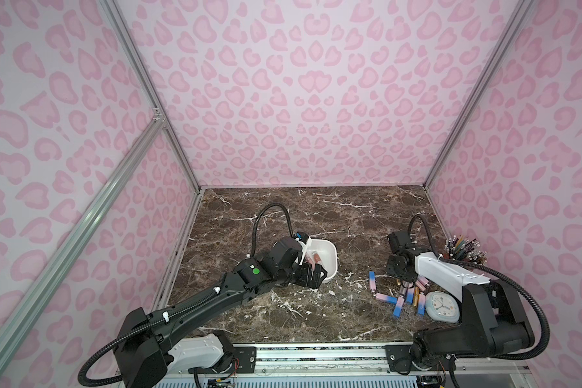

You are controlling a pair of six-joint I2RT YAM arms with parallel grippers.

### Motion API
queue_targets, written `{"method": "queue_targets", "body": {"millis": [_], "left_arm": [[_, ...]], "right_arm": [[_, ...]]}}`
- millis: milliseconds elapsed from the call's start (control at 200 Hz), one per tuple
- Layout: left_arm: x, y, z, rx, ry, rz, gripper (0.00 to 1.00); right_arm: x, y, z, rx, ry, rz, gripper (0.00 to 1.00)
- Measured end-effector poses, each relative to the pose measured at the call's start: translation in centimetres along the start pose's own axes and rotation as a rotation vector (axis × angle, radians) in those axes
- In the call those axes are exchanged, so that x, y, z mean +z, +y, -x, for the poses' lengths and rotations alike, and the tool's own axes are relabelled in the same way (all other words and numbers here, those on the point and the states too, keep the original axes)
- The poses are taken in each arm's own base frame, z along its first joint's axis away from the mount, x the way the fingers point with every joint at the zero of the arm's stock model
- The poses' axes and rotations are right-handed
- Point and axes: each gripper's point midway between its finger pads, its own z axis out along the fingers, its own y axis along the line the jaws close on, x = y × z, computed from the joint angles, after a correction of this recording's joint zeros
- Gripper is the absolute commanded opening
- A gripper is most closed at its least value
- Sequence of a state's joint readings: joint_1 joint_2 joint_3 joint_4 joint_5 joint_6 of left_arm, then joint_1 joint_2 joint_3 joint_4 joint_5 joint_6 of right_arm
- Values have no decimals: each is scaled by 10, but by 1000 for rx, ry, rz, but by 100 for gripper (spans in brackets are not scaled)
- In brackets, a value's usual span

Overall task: Put the lipstick into the storage box
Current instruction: Pick up the lipstick at the center of the board.

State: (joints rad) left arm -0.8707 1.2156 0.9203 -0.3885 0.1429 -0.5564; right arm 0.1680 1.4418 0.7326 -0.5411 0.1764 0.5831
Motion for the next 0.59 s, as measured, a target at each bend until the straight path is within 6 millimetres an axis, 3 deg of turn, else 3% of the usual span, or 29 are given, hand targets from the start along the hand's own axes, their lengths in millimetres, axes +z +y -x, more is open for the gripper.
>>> {"method": "queue_targets", "body": {"millis": [365, 595], "left_arm": [[3, -1, 1, 7, 9, -3, 98], [4, -4, 3, 18, 11, -10, 98]], "right_arm": [[8, 7, -5, -8, 29, 22, 26], [6, 8, -4, -13, 22, 32, 24]]}}
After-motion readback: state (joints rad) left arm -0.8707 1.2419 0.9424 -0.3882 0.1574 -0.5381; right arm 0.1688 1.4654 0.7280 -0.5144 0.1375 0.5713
